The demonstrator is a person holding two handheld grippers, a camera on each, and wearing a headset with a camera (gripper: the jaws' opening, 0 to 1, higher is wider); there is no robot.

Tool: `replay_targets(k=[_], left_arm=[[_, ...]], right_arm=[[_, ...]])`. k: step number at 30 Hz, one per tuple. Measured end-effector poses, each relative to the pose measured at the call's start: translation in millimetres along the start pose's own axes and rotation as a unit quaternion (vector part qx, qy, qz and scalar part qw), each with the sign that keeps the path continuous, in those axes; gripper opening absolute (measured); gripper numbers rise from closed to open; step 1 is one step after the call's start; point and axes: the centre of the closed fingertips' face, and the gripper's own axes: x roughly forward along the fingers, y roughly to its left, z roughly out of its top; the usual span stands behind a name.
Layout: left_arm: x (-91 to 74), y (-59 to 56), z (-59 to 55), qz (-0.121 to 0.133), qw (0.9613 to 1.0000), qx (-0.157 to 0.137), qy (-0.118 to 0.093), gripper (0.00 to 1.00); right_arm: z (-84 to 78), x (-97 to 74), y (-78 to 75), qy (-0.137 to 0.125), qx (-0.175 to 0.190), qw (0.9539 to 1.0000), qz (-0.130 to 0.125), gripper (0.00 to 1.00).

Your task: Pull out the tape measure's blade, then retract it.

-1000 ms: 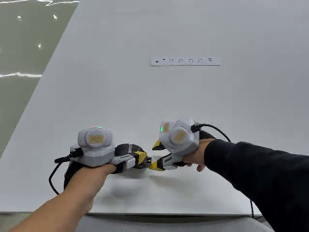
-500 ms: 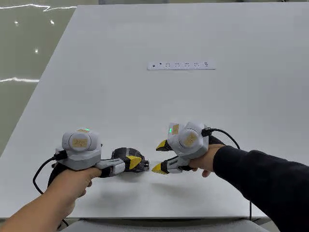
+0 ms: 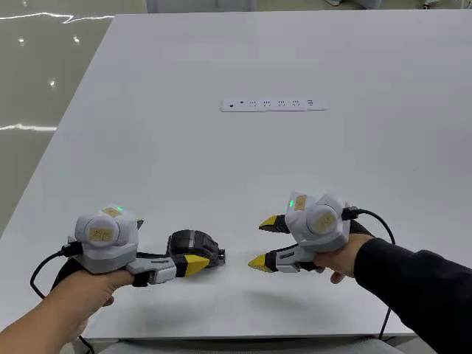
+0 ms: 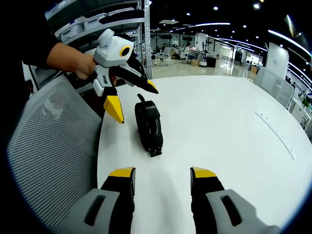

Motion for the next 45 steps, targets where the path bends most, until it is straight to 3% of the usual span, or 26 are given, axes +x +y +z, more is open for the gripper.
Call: replay_targets(k=[10, 16, 18, 22, 26, 28, 30, 32, 35, 38, 41, 45], left_arm=[[-14.9, 10.3, 3.7, -0.002, 0.9993, 0.014, -0.033, 1.0], [-21.7, 13.6, 0.7, -0.008, 0.9991, 0.027, -0.032, 1.0], [-26.1, 19.6, -1.1, 0.001, 0.9988, 0.041, -0.028, 1.0], [-33.3, 22.3, -2.2, -0.001, 0.9983, 0.051, -0.028, 1.0], [-38.9, 25.3, -9.2, 0.004, 0.9984, 0.055, -0.01, 1.0], [-43.2, 26.6, -9.9, 0.005, 0.9984, 0.055, -0.01, 1.0], [-46.8, 22.3, -10.1, -0.003, 0.9983, 0.056, -0.012, 1.0], [-47.9, 11.8, -13.6, -0.027, 0.9976, 0.064, -0.007, 1.0], [-50.5, 10.6, -16.8, -0.028, 0.9971, 0.07, -0.003, 1.0], [-53.9, 12.0, -16.7, -0.029, 0.9976, 0.062, -0.01, 1.0], [-56.3, 15.8, -23.3, -0.021, 0.9971, 0.073, 0.004, 1.0], [-62.9, 24.5, -21.7, -0.007, 0.9975, 0.07, -0.008, 1.0]], right_arm=[[-11.7, -24.3, -5.4, -0.011, 0.018, 0.9995, -0.026, 0.5], [-21.6, -41.8, -9.7, -0.024, 0.018, 0.9985, -0.046, 0.56], [-25.4, -49.0, -11.3, -0.029, 0.02, 0.9978, -0.055, 0.56], [-41.0, -60.1, -12.9, -0.038, 0.041, 0.9963, -0.065, 0.59], [-54.3, -71.6, -14.6, -0.037, 0.061, 0.9945, -0.077, 0.65], [-58.1, -79.1, -14.6, -0.04, 0.071, 0.9933, -0.082, 0.67], [-62.6, -86.5, -14.6, -0.043, 0.074, 0.9925, -0.087, 0.68], [-69.2, -92.7, -15.7, -0.041, 0.081, 0.9917, -0.092, 0.7], [-78.9, -102.2, -17.4, -0.035, 0.077, 0.9913, -0.101, 0.73], [-90.5, -111.1, -20.8, -0.024, 0.079, 0.9903, -0.111, 0.76], [-94.6, -121.6, -22.0, -0.02, 0.079, 0.9892, -0.122, 0.77], [-103.3, -133.8, -27.5, -0.018, 0.092, 0.9859, -0.138, 0.8]])
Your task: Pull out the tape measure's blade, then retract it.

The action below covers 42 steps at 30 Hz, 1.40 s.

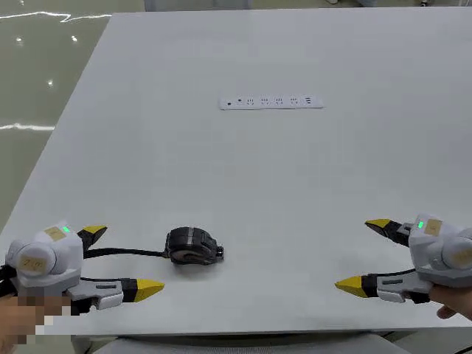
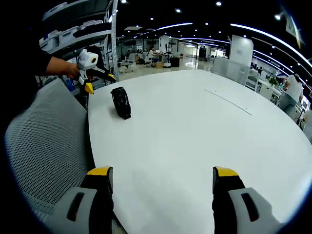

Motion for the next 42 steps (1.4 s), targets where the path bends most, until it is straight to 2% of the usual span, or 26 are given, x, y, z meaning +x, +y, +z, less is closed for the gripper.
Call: replay_targets(k=[3, 7, 13, 17, 22, 32, 42], left_arm=[[-1.9, 6.7, -1.7, 0.014, 0.9999, -0.009, 0.001, 1.0], [-3.7, 9.8, 1.4, 0.019, 0.9996, -0.017, -0.009, 1.0], [-6.5, 12.5, 3.5, 0.023, 0.9996, -0.011, -0.014, 1.0], [-8.9, 9.2, 2.2, 0.021, 0.9997, -0.002, -0.015, 1.0], [-12.1, 11.3, -1.4, 0.026, 0.9996, -0.002, -0.011, 1.0], [-15.4, 12.7, -3.4, 0.027, 0.9996, -0.003, -0.008, 1.0], [-18.3, 12.4, -5.4, 0.027, 0.9996, -0.001, -0.003, 1.0]], right_arm=[[-7.3, -5.5, -4.4, 0.003, 0.005, 1.0, -0.004, 0.83], [-11.0, -13.1, 0.6, 0.012, 0.003, 0.9999, -0.003, 0.9], [-10.9, -21.6, -1.3, -0.001, 0.017, 0.9998, -0.012, 1.0], [-15.0, -26.8, -8.1, -0.001, 0.022, 0.9996, -0.02, 1.0], [-16.8, -32.5, -13.6, -0.001, 0.027, 0.9993, -0.026, 1.0], [-19.6, -34.4, -18.1, -0.001, 0.023, 0.9994, -0.027, 1.0], [-23.7, -35.0, -15.5, 0.001, 0.023, 0.9995, -0.023, 1.0]])
